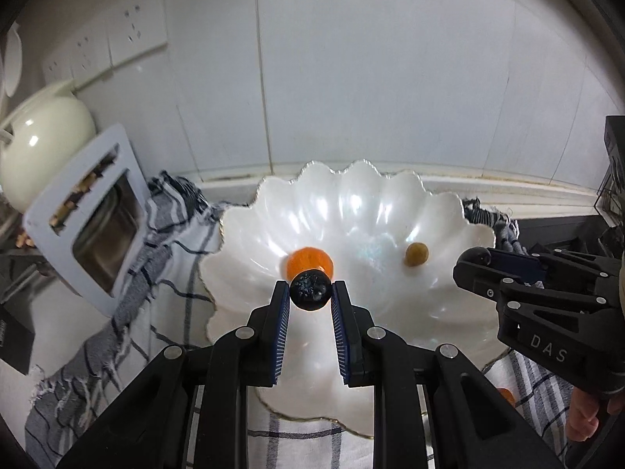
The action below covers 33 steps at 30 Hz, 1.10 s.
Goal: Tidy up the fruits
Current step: 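Open both grippers to drop the dark plums into the bowl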
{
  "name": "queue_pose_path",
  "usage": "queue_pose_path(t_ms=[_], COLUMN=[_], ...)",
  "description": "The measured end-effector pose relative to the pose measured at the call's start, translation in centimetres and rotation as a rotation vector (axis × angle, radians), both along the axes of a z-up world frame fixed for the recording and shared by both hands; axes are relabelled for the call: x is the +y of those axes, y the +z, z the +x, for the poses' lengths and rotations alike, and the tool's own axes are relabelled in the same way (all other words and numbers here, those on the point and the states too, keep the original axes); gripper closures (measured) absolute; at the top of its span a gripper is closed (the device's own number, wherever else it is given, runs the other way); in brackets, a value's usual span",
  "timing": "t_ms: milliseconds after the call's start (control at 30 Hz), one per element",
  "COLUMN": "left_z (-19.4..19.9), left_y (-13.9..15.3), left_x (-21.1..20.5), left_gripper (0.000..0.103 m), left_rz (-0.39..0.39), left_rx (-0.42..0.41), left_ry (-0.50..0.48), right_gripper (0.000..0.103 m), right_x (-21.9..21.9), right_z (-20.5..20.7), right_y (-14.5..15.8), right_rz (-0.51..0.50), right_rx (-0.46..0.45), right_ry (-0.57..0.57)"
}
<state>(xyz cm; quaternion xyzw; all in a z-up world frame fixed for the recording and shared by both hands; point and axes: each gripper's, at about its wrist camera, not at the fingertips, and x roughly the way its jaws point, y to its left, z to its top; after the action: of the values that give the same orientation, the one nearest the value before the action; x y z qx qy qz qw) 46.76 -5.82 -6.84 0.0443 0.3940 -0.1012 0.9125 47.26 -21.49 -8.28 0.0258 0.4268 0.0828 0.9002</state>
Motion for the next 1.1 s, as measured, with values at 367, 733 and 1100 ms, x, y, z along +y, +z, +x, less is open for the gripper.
queue_pose_path(t_ms=[367,733,1100], left_z=[1.5,0.1,-4.8], left_y=[-1.9,-0.6,3.7], left_x=[-0.6,0.4,2.0], left_gripper=[0.079,0.055,0.032], left_rz=[0.015,0.026,0.029], left_rx=[0.09,0.051,-0.082], left_ry=[-0.019,0.005,0.022], right_gripper=[0.071,0.056,0.056], right_x=[-0.2,-0.7,-0.3], right_z=[1.0,-0.1,-4.8], right_y=[-1.5,-0.7,2.9], right_rz=[-0.013,-0.02,-0.055], right_rx=[0.057,0.027,-0.101], right_ry=[-0.001,-0.012,-0.001])
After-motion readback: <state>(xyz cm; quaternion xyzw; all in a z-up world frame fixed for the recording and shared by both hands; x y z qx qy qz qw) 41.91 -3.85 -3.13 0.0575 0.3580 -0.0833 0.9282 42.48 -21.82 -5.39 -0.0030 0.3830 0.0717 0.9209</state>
